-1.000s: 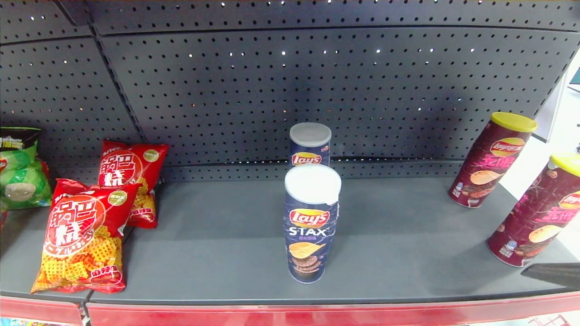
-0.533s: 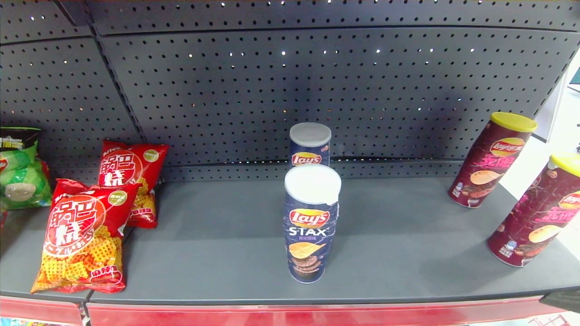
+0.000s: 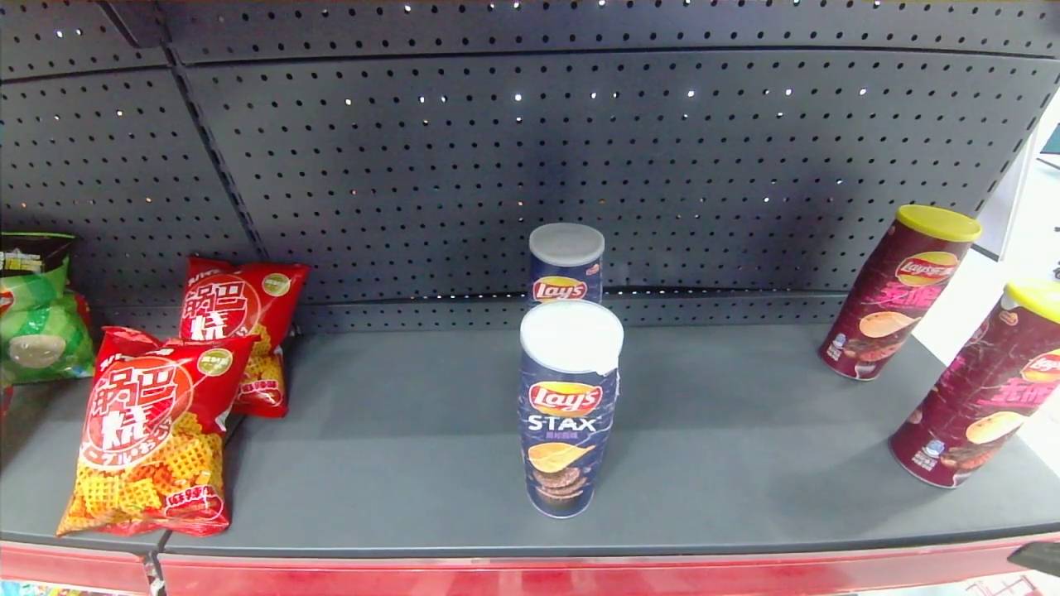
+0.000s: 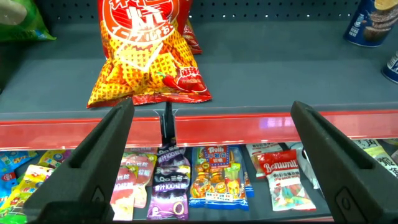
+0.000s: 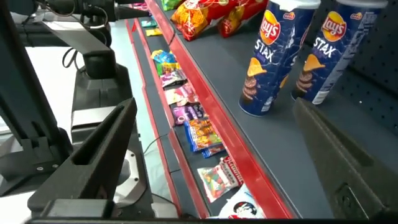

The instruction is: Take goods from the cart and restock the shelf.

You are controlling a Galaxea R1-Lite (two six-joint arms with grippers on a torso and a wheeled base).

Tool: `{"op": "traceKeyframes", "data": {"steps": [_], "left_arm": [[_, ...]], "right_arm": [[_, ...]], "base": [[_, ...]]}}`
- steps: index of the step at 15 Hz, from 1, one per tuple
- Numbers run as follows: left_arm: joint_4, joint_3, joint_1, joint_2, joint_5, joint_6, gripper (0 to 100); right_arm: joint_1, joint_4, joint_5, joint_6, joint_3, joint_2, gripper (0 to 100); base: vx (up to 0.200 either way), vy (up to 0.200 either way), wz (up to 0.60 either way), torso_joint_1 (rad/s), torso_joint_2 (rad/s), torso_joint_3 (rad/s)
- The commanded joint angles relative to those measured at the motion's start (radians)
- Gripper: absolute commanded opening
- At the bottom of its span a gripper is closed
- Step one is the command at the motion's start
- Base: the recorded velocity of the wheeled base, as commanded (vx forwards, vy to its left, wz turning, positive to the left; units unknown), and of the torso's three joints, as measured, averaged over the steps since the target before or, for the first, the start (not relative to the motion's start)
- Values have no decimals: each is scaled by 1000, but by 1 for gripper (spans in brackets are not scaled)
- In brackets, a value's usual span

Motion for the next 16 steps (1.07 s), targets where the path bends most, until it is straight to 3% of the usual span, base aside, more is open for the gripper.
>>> {"op": "traceKeyframes", "data": {"steps": [1,4,5,8,16], "left_arm": [[0,0,0,1,0,-1,100],[0,0,0,1,0,0,100],[0,0,0,3,0,-1,100],[0,0,0,1,0,0,100],[0,0,0,3,0,0,100]], "right_arm": [[7,-2,3,-18,-14,44,100],[10,-2,6,-47,-113,171,100],[68,-2,10,-64,-198,292,100],[123,-26,3,-90,-321,479,100],[197,-28,6,-172,-439,769,100]], "base": [[0,0,0,0,0,0],[0,0,0,0,0,0],[0,0,0,0,0,0],[0,0,0,0,0,0],[0,0,0,0,0,0]]}}
